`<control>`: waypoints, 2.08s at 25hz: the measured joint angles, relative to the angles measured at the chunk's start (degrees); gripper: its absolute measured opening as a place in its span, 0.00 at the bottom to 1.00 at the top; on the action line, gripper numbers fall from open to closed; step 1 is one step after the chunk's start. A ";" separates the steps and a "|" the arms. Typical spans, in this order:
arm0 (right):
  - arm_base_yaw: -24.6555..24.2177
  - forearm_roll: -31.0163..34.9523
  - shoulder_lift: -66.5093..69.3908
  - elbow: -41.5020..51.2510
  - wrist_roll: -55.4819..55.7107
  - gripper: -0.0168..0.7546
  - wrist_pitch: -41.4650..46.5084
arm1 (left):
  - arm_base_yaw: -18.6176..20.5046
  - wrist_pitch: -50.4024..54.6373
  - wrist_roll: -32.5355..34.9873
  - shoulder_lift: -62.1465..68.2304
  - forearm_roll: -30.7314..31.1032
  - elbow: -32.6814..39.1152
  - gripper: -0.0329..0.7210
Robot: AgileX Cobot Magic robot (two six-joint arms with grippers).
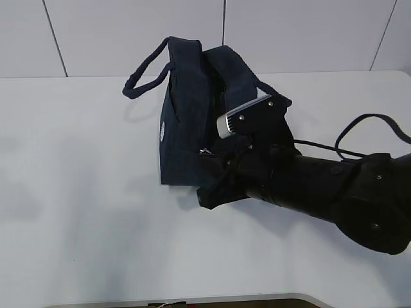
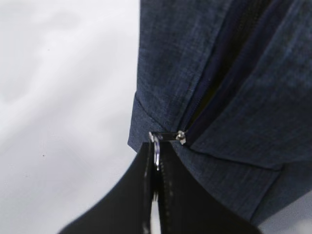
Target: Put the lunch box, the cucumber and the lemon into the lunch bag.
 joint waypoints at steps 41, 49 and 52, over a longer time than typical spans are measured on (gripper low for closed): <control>0.13 -13.25 -7.75 -14.59 -2.21 0.03 32.49 | 0.00 -37.07 31.81 17.47 -12.14 17.15 0.37; 0.13 -13.46 -7.75 -17.53 -2.30 0.03 33.30 | 0.00 -45.01 50.94 23.70 -24.55 17.15 0.37; 0.13 -13.46 -7.75 -18.79 -2.30 0.03 34.47 | 0.00 -46.30 59.79 26.18 -31.76 16.91 0.37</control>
